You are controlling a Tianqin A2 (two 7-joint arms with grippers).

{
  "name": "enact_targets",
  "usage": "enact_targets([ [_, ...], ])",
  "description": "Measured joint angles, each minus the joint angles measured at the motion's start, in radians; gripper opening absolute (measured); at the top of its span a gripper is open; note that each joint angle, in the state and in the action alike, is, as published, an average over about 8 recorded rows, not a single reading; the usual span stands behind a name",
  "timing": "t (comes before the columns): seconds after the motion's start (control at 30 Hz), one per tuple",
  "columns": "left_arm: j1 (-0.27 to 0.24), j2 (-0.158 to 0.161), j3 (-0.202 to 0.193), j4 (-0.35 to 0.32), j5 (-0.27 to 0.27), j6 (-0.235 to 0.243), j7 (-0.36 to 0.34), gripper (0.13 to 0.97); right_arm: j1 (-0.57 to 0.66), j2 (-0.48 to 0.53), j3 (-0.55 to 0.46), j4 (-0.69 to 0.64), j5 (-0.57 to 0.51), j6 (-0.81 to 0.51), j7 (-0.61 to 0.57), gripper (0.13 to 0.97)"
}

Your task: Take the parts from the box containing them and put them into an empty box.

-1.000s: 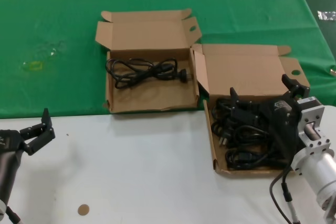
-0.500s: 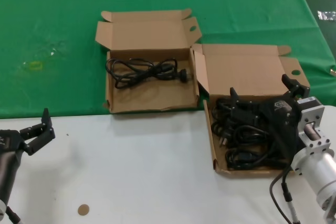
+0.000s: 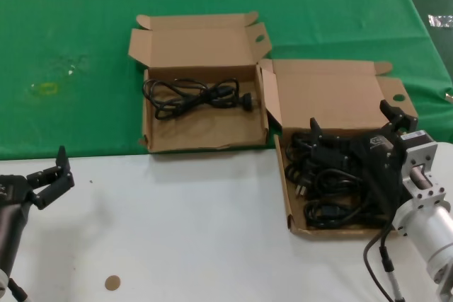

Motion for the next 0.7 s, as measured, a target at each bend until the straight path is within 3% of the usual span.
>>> enact_targets([
  [0.7,0.000,0.000,0.000,0.000,0.000,0.000,0.000,0.966,0.000,0.000,0.000,0.000,0.000,0.000,0.000,0.966],
])
